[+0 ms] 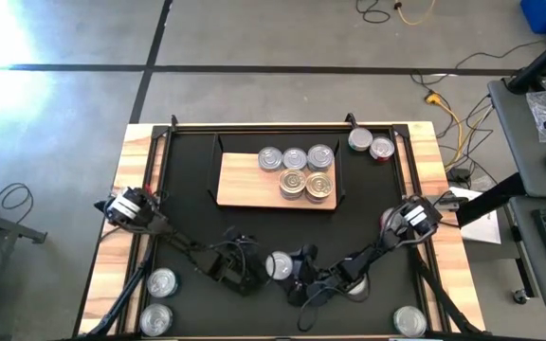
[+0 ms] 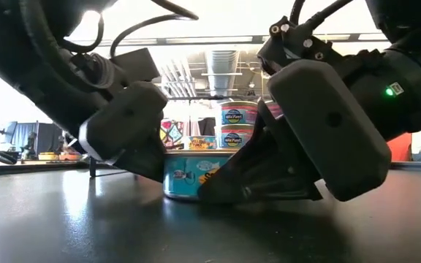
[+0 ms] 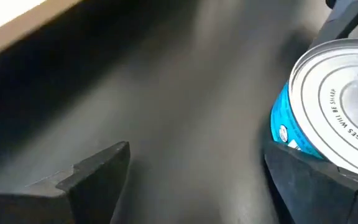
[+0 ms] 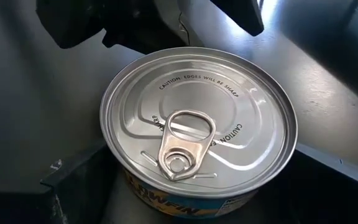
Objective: Stack canned seafood by type on shelf
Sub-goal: Stack the top left light blue tuna can on the light blue tuna can
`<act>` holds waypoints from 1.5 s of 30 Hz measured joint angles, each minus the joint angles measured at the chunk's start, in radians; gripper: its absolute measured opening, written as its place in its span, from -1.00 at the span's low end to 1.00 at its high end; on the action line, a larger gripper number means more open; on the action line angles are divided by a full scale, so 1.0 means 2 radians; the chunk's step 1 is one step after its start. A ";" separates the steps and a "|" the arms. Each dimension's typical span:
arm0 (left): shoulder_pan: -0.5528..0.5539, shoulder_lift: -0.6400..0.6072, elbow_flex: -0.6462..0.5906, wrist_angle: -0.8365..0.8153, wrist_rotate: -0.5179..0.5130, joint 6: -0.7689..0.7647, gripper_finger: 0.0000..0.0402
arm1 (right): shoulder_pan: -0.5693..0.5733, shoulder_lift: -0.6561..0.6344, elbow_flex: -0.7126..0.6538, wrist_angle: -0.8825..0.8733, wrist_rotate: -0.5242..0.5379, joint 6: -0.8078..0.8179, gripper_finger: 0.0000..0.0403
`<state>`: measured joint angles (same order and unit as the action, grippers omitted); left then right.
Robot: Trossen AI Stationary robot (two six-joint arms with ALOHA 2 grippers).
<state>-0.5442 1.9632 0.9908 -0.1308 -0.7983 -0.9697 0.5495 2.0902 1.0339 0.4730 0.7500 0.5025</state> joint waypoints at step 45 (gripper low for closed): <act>0.022 -0.441 0.048 -0.311 0.093 0.107 0.64 | -0.084 -0.107 0.291 -0.428 -0.072 -0.054 0.78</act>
<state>-0.4998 1.0820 1.0869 -0.7534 -0.6131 -0.7556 0.3815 1.8763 1.6169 -0.3822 0.6066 0.3954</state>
